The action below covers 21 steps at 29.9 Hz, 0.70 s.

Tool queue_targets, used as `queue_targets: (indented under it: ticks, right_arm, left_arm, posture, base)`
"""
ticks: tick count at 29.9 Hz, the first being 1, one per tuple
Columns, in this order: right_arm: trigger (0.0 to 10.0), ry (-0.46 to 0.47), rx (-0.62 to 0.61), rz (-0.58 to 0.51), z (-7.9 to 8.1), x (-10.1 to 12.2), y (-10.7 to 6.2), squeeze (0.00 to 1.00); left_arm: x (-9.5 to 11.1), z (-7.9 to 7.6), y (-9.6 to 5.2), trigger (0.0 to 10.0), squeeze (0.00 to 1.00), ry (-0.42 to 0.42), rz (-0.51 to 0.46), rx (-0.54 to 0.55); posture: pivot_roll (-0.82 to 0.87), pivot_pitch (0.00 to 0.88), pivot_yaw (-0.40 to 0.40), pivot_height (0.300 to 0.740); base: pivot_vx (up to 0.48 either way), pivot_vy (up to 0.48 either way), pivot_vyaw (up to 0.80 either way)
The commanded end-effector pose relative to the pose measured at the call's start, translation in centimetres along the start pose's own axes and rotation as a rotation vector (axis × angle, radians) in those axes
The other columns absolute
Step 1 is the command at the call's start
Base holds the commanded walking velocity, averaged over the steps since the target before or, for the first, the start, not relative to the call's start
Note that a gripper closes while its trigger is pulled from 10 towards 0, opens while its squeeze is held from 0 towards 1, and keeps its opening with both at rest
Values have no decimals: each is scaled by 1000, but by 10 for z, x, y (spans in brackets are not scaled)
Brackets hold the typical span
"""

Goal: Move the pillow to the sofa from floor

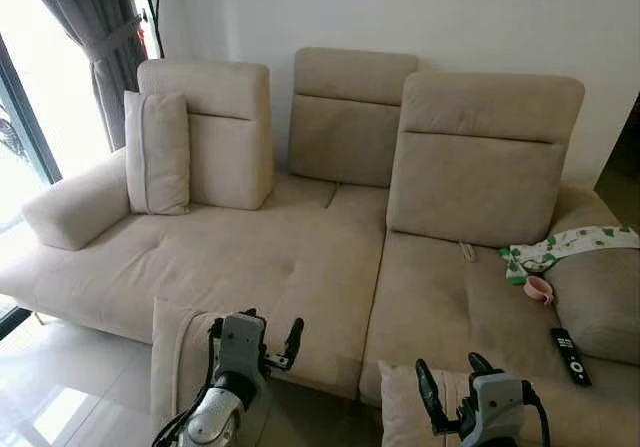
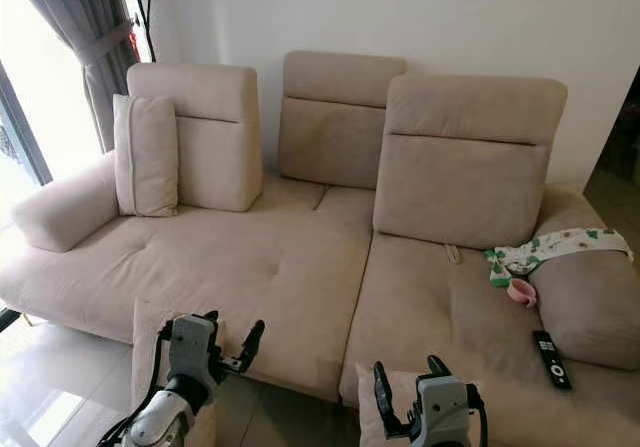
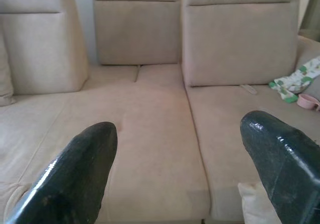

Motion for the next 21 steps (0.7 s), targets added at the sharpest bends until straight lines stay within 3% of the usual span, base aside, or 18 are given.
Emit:
queue_targets:
  ticks: [1, 10, 21]
  right_arm:
    - [10000, 5, 8, -4, 3, 0, 1, 0]
    - [10000, 9, 11, -6, 3, -1, 2, 0]
    - [10000, 6, 8, -6, 2, -2, 0, 0]
  left_arm:
    - [-7, 6, -4, 10000, 0, -15, 23, 22]
    - [-7, 1, -4, 10000, 0, -20, 18, 0]
    - [-7, -3, -2, 10000, 0, -20, 15, -19]
  posture:
    - [98, 0, 36, 740]
    - [96, 0, 32, 740]
    - [87, 0, 31, 740]
  base:
    - [0, 0, 0]
    - [0, 0, 0]
    - [0, -419, 0]
Point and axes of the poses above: a point about 5 cm out from each wrist's last joint towards the gripper, its own y axis pointing out of the wrist towards the gripper, its own x axis along the axis of the wrist's last joint, z = x × y, the point moved 6 cm from there along y, pointing out of the wrist towards the gripper, and after that the axes turned 15 degrees about -y, right-handed, at the moved point
